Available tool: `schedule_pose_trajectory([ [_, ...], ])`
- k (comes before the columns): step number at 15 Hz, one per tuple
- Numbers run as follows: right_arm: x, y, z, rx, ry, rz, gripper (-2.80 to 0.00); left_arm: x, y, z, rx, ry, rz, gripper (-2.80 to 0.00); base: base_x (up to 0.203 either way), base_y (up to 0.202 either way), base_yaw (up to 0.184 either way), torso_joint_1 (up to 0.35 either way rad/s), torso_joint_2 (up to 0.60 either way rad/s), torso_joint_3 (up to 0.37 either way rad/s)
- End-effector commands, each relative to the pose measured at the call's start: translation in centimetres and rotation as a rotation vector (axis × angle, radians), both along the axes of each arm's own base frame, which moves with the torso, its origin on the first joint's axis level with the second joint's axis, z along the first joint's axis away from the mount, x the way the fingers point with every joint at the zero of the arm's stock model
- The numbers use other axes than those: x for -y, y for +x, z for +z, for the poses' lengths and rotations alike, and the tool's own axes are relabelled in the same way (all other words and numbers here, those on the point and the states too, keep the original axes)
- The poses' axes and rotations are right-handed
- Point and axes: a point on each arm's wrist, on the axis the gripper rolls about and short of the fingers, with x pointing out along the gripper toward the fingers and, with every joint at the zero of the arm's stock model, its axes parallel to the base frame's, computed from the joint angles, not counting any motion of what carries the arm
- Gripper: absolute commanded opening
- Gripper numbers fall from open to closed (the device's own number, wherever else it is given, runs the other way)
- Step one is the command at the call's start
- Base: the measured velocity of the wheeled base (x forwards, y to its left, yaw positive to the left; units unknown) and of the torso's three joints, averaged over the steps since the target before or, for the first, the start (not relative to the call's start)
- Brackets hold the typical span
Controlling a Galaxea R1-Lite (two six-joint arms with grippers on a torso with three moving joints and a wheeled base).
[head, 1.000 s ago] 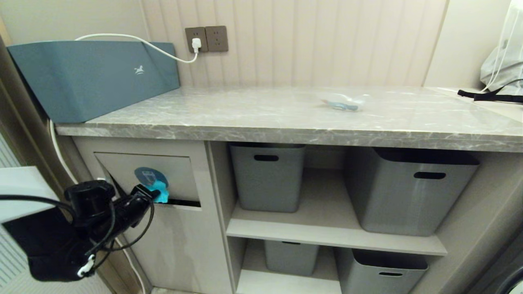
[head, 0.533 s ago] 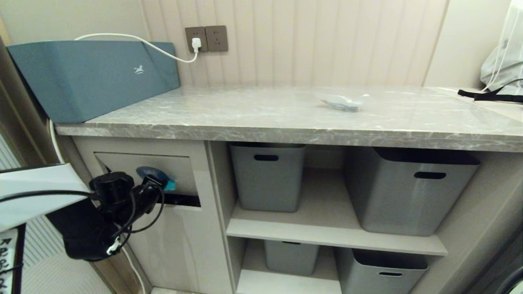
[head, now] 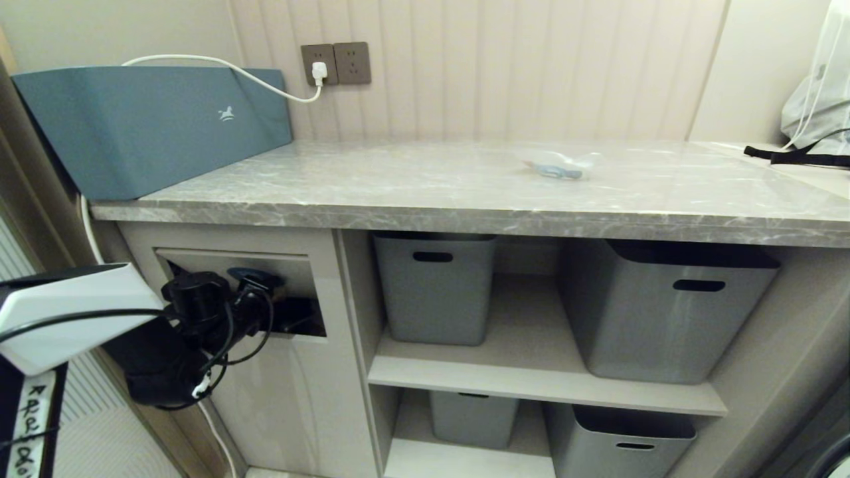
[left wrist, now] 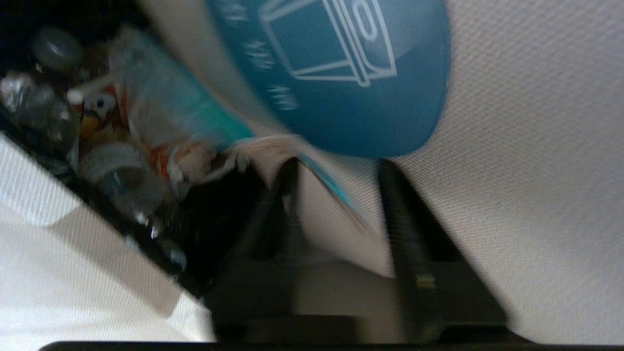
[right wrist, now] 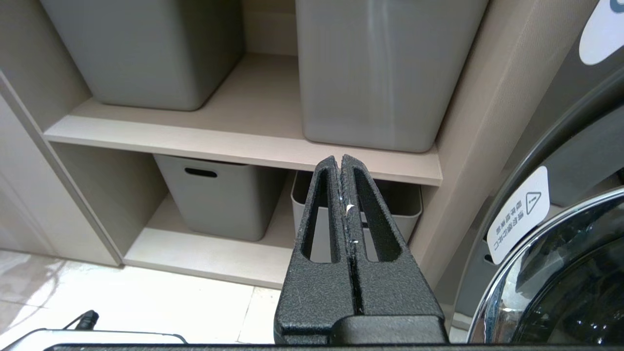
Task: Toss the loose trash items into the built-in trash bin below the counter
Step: Put the garbage in the trash can, then pick up the garbage
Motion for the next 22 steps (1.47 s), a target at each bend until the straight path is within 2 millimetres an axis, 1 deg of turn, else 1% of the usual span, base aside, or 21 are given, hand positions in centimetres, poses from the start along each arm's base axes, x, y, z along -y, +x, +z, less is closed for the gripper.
schedule_pose_trajectory([
  [1,0.0,0.0,0.0,0.000,0.001,0.000,-2.80,0.1,0.3,-0.4,0.000,-0.006,0.001,0.00,0.000,0.000,0.000,0.000,0.00,0.000],
  [7,0.0,0.0,0.0,0.000,0.000,0.001,-2.80,0.2,0.4,-0.6,-0.021,-0.008,0.005,0.00,0.000,0.000,0.000,0.000,0.00,0.000],
  [9,0.0,0.0,0.0,0.000,0.000,0.001,-2.80,0.3,0.1,-0.7,-0.034,-0.007,0.009,0.00,0.000,0.000,0.000,0.000,0.00,0.000],
  [11,0.0,0.0,0.0,0.000,0.000,0.001,-2.80,0.2,-1.2,-1.1,-0.076,-0.004,0.018,0.00,0.000,0.000,0.000,0.000,0.00,0.000],
  [13,0.0,0.0,0.0,0.000,0.000,0.001,-2.80,0.3,-3.3,0.2,-0.087,0.002,0.060,0.00,0.000,0.000,0.000,0.000,0.00,0.000],
  [14,0.0,0.0,0.0,0.000,0.000,0.001,-2.80,0.3,-4.6,1.1,-0.083,0.002,0.071,-2.80,0.000,0.000,0.000,0.000,0.00,0.000],
  [17,0.0,0.0,0.0,0.000,0.003,0.000,-2.80,0.4,-9.1,4.5,-0.026,-0.001,0.082,-2.80,0.000,0.000,0.000,0.000,0.00,0.000],
  [18,0.0,0.0,0.0,0.000,0.007,0.000,-2.80,0.6,-10.9,6.0,0.002,0.011,0.074,-2.80,0.000,0.000,0.000,0.000,0.00,0.000],
  [19,0.0,0.0,0.0,0.000,0.006,0.000,-2.80,0.9,-12.7,7.0,0.018,0.051,0.058,-2.80,0.000,0.000,0.000,0.000,0.00,0.000],
  [20,0.0,0.0,0.0,0.000,-0.003,0.001,-2.80,1.4,-14.6,7.7,0.033,0.126,0.028,-2.80,0.000,0.000,0.000,0.000,0.00,0.000],
  [22,0.0,0.0,0.0,0.000,-0.012,0.007,-2.80,2.6,-18.1,9.9,0.127,0.330,-0.071,-2.80,0.000,0.000,0.000,0.000,0.00,0.000],
])
